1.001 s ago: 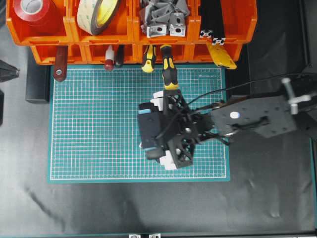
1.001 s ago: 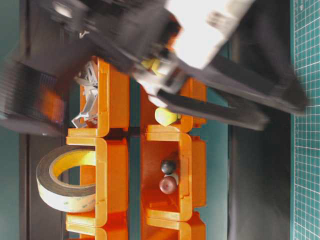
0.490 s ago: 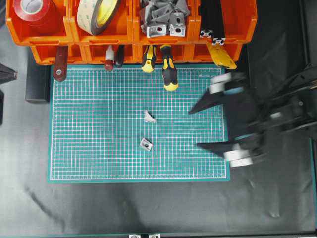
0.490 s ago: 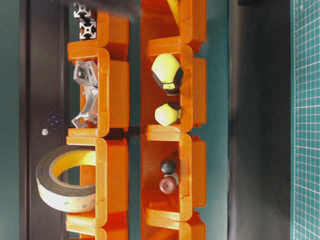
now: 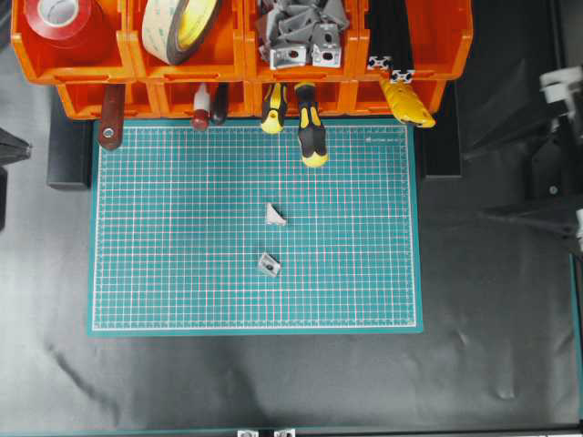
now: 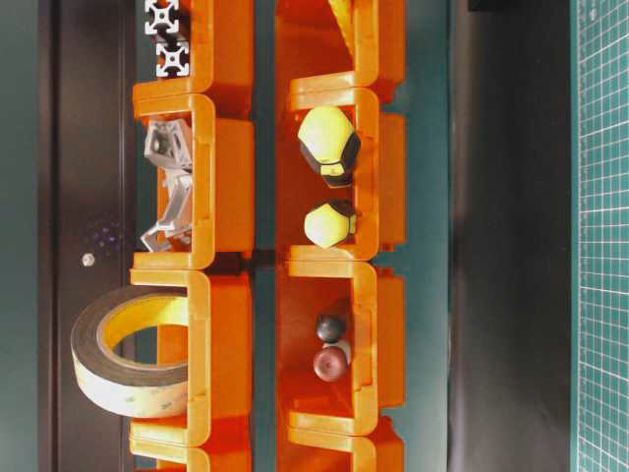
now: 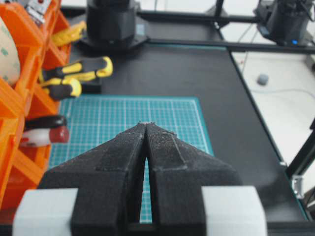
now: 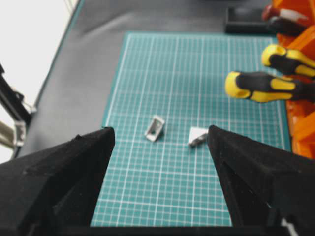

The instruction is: Pick corner brachets from container rack with right arm.

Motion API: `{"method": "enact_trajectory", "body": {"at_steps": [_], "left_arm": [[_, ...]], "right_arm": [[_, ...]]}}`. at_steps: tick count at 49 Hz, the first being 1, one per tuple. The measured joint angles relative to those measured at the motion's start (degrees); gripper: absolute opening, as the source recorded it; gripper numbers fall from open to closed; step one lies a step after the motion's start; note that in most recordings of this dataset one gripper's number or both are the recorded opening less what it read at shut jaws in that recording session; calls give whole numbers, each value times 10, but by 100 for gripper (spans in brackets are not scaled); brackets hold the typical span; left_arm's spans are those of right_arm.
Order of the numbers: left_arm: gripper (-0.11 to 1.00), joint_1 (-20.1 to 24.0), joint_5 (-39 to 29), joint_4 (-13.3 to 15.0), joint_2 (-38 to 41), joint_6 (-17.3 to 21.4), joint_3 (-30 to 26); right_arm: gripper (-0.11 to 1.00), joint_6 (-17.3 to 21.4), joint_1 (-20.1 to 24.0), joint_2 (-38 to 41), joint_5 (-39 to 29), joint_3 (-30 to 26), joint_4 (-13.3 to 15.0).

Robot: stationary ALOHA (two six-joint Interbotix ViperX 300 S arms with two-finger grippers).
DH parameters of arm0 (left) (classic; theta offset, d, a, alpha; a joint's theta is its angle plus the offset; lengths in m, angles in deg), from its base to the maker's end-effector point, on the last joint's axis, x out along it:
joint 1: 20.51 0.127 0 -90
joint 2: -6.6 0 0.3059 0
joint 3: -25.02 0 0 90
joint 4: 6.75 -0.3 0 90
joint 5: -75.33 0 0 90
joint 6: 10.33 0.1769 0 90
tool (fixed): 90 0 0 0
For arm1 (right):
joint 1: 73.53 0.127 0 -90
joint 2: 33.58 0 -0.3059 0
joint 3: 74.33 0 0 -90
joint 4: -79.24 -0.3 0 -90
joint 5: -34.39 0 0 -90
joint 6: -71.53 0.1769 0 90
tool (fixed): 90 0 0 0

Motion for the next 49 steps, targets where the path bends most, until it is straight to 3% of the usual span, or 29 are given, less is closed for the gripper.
{"method": "enact_trajectory", "body": {"at_steps": [49], "left_arm": [[0,0,-4,-1,-4,-4,3]], "right_arm": [[74,1,-18,-38,4,25,1]]}}
